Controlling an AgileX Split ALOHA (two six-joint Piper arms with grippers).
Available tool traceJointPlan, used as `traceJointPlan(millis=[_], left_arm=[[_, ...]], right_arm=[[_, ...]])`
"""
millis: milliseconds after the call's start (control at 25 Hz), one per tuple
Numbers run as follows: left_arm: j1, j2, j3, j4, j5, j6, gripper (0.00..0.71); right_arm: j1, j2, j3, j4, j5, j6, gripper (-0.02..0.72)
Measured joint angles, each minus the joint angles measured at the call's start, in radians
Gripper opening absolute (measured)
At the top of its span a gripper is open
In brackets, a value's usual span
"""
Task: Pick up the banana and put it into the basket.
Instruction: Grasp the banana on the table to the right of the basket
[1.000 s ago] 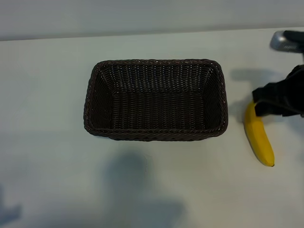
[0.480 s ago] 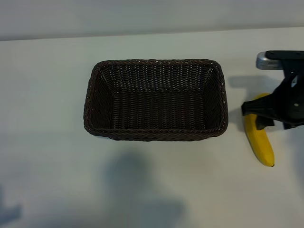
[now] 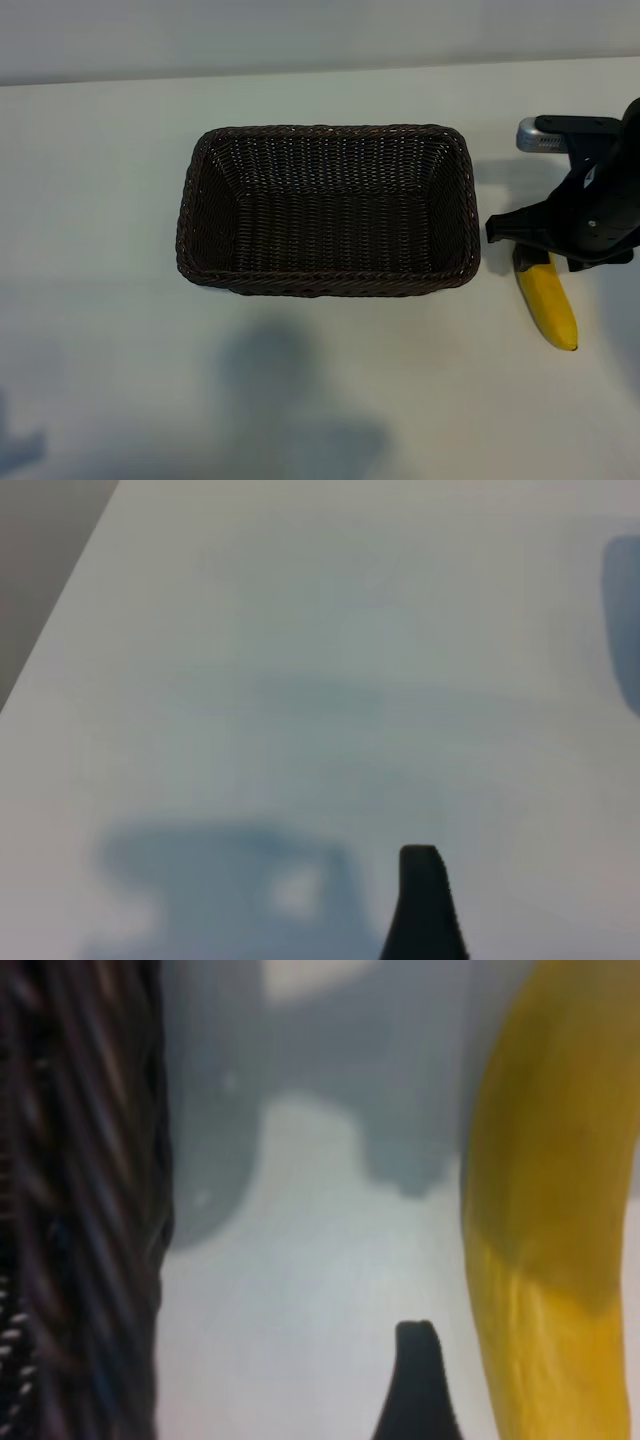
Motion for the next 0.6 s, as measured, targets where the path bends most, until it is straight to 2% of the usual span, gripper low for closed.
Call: traceJointPlan(millis=[280, 600], left_arm=[[0.000, 0.000, 0.000, 0.000, 0.000, 0.000, 0.548], [0.000, 0.000, 0.000, 0.000, 0.000, 0.000, 0.548]], right_arm=[[0.000, 0.101, 0.000, 0.000, -0.075, -0.003, 0.550], [0.000, 0.149, -0.010, 0.012, -0.083, -0.013, 0.531]])
